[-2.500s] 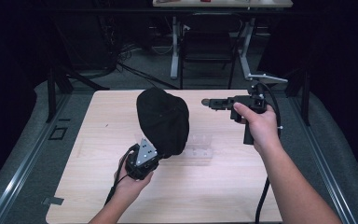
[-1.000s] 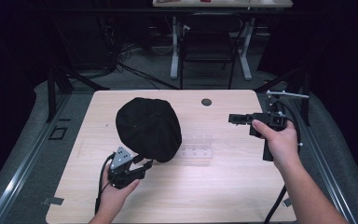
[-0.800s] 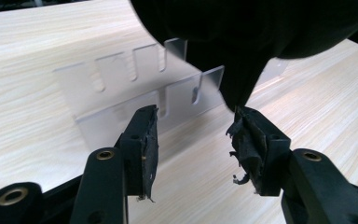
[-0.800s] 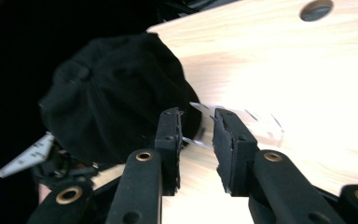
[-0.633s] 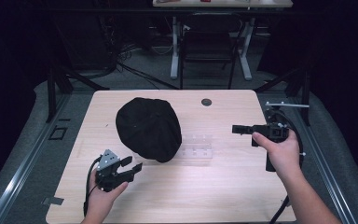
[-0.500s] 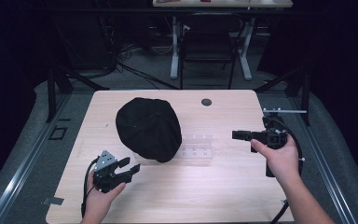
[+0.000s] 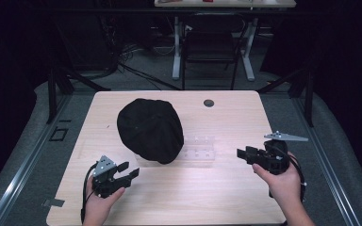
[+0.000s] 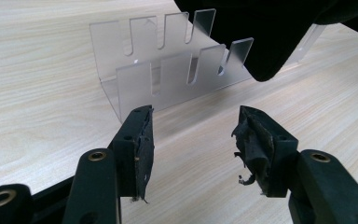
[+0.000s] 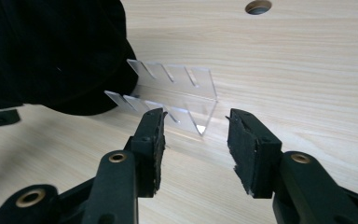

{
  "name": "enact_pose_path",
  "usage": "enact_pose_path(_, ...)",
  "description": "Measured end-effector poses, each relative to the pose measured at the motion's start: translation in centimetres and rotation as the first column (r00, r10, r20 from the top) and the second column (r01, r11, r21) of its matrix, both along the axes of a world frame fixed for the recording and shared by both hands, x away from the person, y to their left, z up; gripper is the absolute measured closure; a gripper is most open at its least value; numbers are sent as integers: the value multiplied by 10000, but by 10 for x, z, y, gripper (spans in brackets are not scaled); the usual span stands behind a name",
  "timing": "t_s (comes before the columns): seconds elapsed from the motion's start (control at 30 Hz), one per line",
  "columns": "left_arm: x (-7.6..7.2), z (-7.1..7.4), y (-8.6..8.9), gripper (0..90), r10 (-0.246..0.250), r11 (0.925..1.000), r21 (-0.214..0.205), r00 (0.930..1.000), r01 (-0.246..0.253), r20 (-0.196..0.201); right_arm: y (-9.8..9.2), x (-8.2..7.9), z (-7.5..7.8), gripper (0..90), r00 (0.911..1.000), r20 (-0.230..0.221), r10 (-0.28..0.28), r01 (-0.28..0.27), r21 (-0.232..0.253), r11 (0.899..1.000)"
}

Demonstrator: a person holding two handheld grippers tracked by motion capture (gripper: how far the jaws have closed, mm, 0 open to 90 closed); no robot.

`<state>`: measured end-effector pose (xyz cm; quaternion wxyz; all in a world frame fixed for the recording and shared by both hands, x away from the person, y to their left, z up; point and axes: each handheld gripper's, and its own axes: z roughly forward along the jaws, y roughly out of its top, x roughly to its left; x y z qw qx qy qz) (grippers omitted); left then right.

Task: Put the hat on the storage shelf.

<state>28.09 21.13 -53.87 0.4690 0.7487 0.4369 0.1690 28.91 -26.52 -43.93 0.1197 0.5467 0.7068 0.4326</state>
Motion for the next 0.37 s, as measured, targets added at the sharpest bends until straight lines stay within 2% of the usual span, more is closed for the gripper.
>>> enact_pose_path(0.13, -1, -1, -1, 466, -37, 10000, 3, 10000, 37, -17, 0, -11, -12, 541, 9987, 490, -119, 133, -271, 9995)
enact_pose_path(0.23, -2, -1, -2, 466, -99, 9999, 25, 10000, 99, 6, 0, -17, -22, 534, 9970, 741, -200, 251, -683, 9974)
enact_pose_path(0.37, -3, -1, -8, 466, -367, 9993, 24, 9992, 367, 130, -1, -23, -38, 531, 9950, 945, -309, 360, -522, 9980)
